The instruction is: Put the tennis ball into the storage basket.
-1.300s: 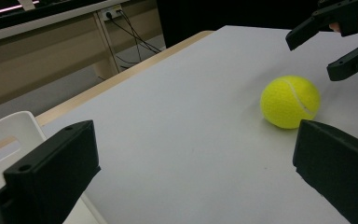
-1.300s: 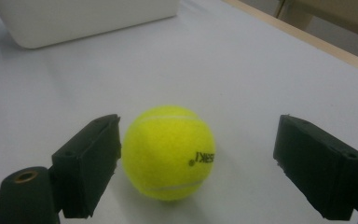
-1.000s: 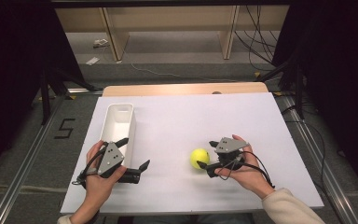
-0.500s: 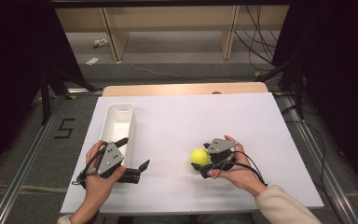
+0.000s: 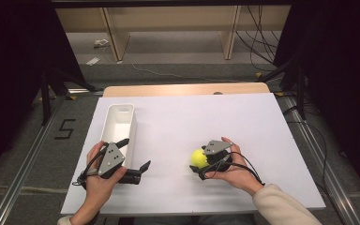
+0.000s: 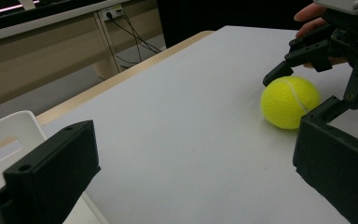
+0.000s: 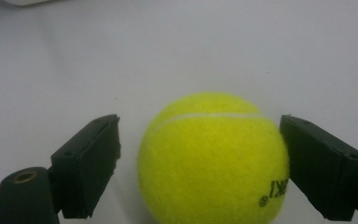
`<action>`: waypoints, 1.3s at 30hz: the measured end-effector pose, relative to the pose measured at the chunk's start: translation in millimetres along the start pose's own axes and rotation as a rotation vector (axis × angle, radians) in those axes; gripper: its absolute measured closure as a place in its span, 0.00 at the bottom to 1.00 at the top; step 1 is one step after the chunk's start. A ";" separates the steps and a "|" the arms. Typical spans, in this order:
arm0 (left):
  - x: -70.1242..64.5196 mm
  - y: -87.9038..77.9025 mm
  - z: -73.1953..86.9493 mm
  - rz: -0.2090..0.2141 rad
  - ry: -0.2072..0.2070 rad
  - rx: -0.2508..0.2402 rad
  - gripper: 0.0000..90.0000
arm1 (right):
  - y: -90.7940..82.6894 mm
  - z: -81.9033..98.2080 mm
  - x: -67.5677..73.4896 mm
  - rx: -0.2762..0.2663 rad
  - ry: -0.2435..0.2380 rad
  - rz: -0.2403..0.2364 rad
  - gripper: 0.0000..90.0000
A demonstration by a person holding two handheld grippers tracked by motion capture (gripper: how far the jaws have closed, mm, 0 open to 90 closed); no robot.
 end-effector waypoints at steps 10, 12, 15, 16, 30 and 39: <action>-0.2 0.1 0.1 0.002 0.000 0.001 0.00 | 4.0 4.5 -2.0 0.024 0.001 0.004 0.17; -0.3 0.2 0.4 0.003 -0.001 0.002 0.00 | 4.5 5.7 -2.4 0.030 -0.003 0.005 0.17; -0.3 0.2 0.5 0.004 -0.002 0.002 0.00 | 4.6 7.8 -3.4 0.042 -0.005 0.009 0.18; -0.3 0.2 0.4 0.004 -0.002 0.002 0.00 | 4.7 7.9 -3.5 0.042 -0.002 0.008 0.19; 0.0 -0.1 0.9 0.006 -0.003 0.003 0.00 | 3.9 6.5 -4.7 0.030 -0.003 0.015 0.29; -0.3 -0.3 0.5 0.006 -0.005 0.001 0.00 | 2.0 3.8 -5.3 0.027 -0.007 0.008 0.29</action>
Point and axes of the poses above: each handheld gripper's, and its own axes: y roughly forward along the jaws, z roughly out of its underside, x roughly to its left, the point moved 7 cm from there along y, roughly forward along the jaws, and after that the axes turned 7 degrees about -x, right-handed, at the moved point
